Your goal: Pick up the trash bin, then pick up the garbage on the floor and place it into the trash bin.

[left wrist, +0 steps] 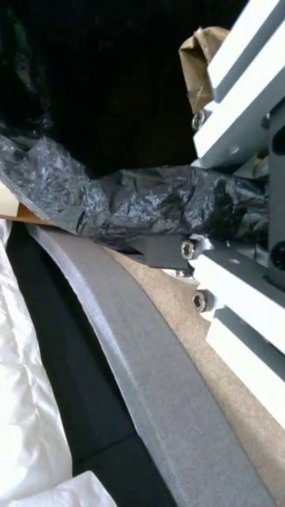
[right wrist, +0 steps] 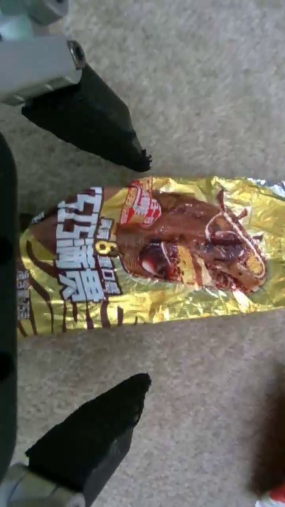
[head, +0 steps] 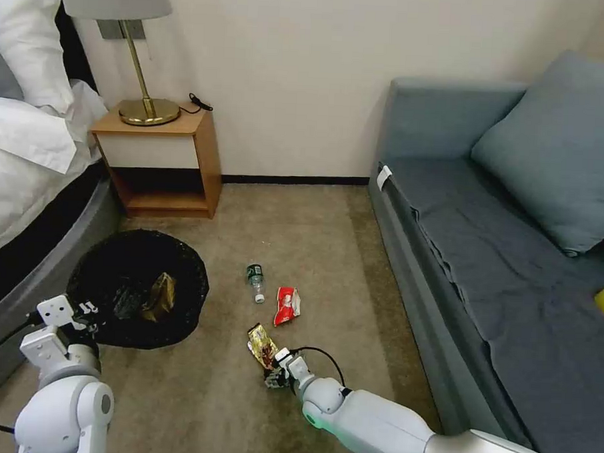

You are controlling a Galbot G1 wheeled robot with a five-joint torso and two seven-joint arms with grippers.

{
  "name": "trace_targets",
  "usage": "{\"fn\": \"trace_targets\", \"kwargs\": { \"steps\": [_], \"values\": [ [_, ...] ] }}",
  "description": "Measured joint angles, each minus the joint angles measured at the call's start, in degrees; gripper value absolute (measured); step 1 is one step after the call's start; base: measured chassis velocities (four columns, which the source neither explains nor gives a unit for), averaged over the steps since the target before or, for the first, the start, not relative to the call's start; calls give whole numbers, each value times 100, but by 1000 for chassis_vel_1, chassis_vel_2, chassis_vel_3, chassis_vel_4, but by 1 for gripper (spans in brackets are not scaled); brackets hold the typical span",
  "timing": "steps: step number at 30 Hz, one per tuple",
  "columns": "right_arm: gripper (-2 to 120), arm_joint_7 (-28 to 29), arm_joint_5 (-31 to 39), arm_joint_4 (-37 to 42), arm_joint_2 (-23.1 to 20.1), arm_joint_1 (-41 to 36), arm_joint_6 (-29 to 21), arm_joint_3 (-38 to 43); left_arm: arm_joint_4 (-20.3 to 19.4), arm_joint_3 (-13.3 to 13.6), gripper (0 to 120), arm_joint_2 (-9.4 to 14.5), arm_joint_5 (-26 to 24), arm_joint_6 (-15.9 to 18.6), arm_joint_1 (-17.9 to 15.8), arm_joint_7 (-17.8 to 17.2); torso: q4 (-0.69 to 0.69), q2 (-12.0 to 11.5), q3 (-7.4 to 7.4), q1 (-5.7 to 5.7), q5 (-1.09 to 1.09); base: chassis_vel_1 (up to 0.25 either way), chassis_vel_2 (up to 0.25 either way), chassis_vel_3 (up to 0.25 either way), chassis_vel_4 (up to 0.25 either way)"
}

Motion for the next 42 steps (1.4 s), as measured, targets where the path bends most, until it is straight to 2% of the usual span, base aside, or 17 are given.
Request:
{"fn": "trace_targets", "kwargs": {
  "steps": [7,9,11,15,16,20,21,24,25,32,39,42],
  "values": [
    [90,-10,-76,3,21,-44,12,6,-17,-16,2,-2,5,-24,19,0,0,0,0,0,0,0,0,0,0],
    [82,-29,-102,20,6,-48,15,5,-19,-19,2,-1,4,-27,19,0,0,0,0,0,0,0,0,0,0],
    [80,-48,-106,20,0,-49,20,5,-19,-20,2,-2,4,-35,20,0,0,0,0,0,0,0,0,0,0],
    [62,-143,-146,12,-10,-60,77,53,-19,-16,2,-15,12,-61,34,0,0,0,0,0,0,0,0,0,0],
    [62,-143,-146,12,-10,-60,77,53,-19,-16,2,-15,12,-61,34,0,0,0,0,0,0,0,0,0,0],
    [43,-198,-168,24,-38,-76,112,91,-12,-7,2,-18,23,-63,26,0,0,0,0,0,0,0,0,0,0],
    [43,-198,-168,24,-38,-76,112,91,-12,-7,2,-18,23,-63,26,0,0,0,0,0,0,0,0,0,0],
    [28,-208,-169,91,-96,-75,121,95,-12,-5,2,-17,27,-63,8,0,0,0,0,0,0,0,0,0,0],
    [28,-208,-169,91,-96,-75,121,95,-12,-5,2,-17,27,-63,8,0,0,0,0,0,0,0,0,0,0],
    [1,-222,-159,157,-162,-52,146,98,14,7,2,-15,33,-56,-24,0,0,0,0,0,0,0,0,0,0],
    [0,-224,-147,218,-189,-63,167,103,27,8,2,-14,35,-47,-28,2,0,0,0,0,0,0,0,0,0],
    [0,-133,-90,565,-355,-57,166,192,37,21,2,-6,35,-36,-8,2,0,0,0,0,1,0,0,0,0]
  ]
}}
